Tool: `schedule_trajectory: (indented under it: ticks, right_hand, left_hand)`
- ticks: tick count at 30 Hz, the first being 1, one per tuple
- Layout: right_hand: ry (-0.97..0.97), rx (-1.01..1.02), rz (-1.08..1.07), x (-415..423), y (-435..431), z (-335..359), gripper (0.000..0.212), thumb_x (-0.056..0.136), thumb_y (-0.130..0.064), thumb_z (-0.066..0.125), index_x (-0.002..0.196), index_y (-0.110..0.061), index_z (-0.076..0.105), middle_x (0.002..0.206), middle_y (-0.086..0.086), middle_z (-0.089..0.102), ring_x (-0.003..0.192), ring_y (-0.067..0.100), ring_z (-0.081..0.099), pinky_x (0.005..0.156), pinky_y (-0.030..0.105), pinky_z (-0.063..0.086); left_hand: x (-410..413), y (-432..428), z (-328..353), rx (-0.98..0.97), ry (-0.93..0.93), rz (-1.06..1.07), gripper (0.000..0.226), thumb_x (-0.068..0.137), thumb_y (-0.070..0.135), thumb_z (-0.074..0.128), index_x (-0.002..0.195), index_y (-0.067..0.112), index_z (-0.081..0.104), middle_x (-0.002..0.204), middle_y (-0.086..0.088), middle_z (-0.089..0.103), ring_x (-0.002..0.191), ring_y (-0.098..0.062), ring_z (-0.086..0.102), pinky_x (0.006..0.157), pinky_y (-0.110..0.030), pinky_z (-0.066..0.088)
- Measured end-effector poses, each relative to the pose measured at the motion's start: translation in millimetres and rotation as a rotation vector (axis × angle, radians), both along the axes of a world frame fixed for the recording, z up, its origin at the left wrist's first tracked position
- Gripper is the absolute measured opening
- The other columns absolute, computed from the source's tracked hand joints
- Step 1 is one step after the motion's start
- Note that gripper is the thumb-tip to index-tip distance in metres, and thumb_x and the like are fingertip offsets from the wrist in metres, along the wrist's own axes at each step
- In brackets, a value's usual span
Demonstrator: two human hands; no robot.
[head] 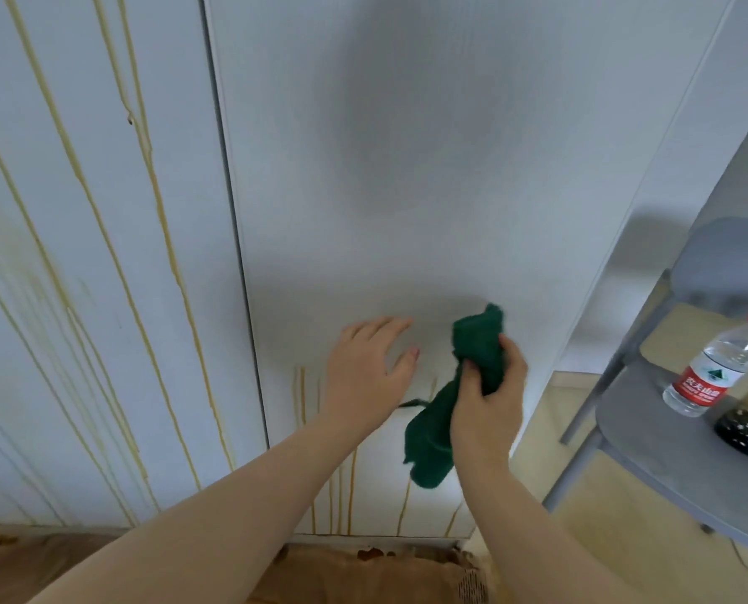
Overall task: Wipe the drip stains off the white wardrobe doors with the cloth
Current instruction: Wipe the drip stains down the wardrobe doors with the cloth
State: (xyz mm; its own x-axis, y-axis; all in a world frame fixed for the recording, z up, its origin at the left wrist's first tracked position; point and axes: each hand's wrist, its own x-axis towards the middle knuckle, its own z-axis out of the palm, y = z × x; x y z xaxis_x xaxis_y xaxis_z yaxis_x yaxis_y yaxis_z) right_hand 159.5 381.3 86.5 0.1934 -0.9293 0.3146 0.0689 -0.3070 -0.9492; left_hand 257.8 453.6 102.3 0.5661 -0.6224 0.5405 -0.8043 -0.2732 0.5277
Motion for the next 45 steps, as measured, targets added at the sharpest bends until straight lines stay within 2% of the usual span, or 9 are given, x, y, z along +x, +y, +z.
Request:
schedule_trajectory:
  ticks: [4, 12, 17, 21, 25, 28, 34, 40, 45]
  right_hand:
    - [-0.057, -0.161, -0.328, -9, -45, -17, 0.038, 0.089, -0.007, 0.053, 0.127, -0.007, 0.046, 0.127, 0.005, 0.048, 0.117, 0.023, 0.046, 0.101, 0.044, 0.041]
    - [0.276, -0.471, -0.403, 20, -87, -88, 0.047, 0.078, 0.008, 0.057, 0.122, -0.007, 0.056, 0.134, 0.021, 0.045, 0.118, 0.045, 0.041, 0.097, 0.049, 0.031]
    - [0.315, -0.579, -0.551, 37, -97, -107, 0.044, 0.083, -0.017, 0.05, 0.127, -0.016, 0.045, 0.136, 0.018, 0.046, 0.114, 0.039, 0.041, 0.08, 0.054, 0.042]
    - [0.345, -0.669, -0.576, 40, -99, -116, 0.048, 0.086, -0.038, 0.047, 0.126, -0.011, 0.047, 0.137, 0.021, 0.046, 0.117, 0.041, 0.041, 0.084, 0.056, 0.042]
    - [0.321, -0.662, -0.57, 37, -100, -153, 0.025, 0.082, -0.016, 0.059, 0.104, -0.004, 0.056, 0.127, 0.023, 0.051, 0.112, 0.045, 0.046, 0.094, 0.047, 0.037]
    - [0.428, -0.593, -0.414, 23, -89, -191, 0.033, 0.068, 0.006, 0.075, 0.095, 0.0, 0.058, 0.121, 0.027, 0.052, 0.108, 0.049, 0.047, 0.091, 0.059, 0.043]
    - [0.231, -0.737, -0.621, 18, -133, -105, 0.031, 0.086, -0.018, 0.048, 0.112, -0.008, 0.06, 0.125, 0.02, 0.054, 0.1, 0.043, 0.053, 0.087, 0.038, 0.034]
    - [0.485, -0.775, -0.304, -13, -117, -208, 0.033, 0.07, 0.007, 0.067, 0.099, -0.007, 0.065, 0.118, 0.018, 0.051, 0.099, 0.042, 0.051, 0.081, 0.052, 0.049]
    - [0.41, -0.624, -0.241, -10, -119, -166, 0.034, 0.067, 0.013, 0.069, 0.096, -0.005, 0.067, 0.11, 0.019, 0.055, 0.095, 0.039, 0.051, 0.079, 0.035, 0.04]
  left_hand:
    - [14, -12, -36, 0.07, -0.61, 0.053, 0.052, 0.08, 0.025, 0.046, 0.131, 0.02, 0.044, 0.138, -0.006, 0.05, 0.132, -0.027, 0.038, 0.108, -0.048, 0.026]
    - [22, -45, -88, 0.034, -0.811, 0.13, 0.063, 0.081, 0.024, 0.048, 0.142, 0.014, 0.033, 0.15, -0.007, 0.029, 0.14, -0.026, 0.024, 0.113, -0.055, 0.015]
    - [35, -54, -101, 0.022, -0.81, 0.222, 0.071, 0.082, 0.026, 0.05, 0.146, 0.011, 0.023, 0.152, -0.008, 0.022, 0.141, -0.026, 0.021, 0.114, -0.053, 0.012]
    - [39, -59, -110, -0.012, -0.797, 0.271, 0.072, 0.083, 0.029, 0.048, 0.146, 0.011, 0.02, 0.153, -0.009, 0.022, 0.142, -0.026, 0.019, 0.114, -0.053, 0.013]
    - [34, -63, -116, -0.149, -0.741, 0.307, 0.066, 0.083, 0.026, 0.049, 0.143, 0.01, 0.027, 0.149, -0.009, 0.029, 0.139, -0.027, 0.025, 0.113, -0.054, 0.012]
    - [25, -64, -124, -0.181, -0.68, 0.304, 0.066, 0.083, 0.025, 0.048, 0.143, 0.01, 0.027, 0.149, -0.009, 0.03, 0.139, -0.027, 0.025, 0.113, -0.054, 0.011]
    - [26, -69, -138, -0.102, -0.68, 0.348, 0.069, 0.081, 0.027, 0.045, 0.144, 0.006, 0.025, 0.15, -0.009, 0.024, 0.141, -0.024, 0.02, 0.114, -0.052, 0.007]
    - [15, -77, -151, -0.088, -0.688, 0.304, 0.071, 0.08, 0.026, 0.047, 0.144, 0.006, 0.023, 0.151, -0.007, 0.024, 0.14, -0.025, 0.022, 0.113, -0.054, 0.009]
    - [15, -76, -155, -0.073, -0.664, 0.315, 0.071, 0.081, 0.027, 0.045, 0.145, 0.007, 0.022, 0.151, -0.006, 0.022, 0.142, -0.02, 0.016, 0.113, -0.053, 0.008]
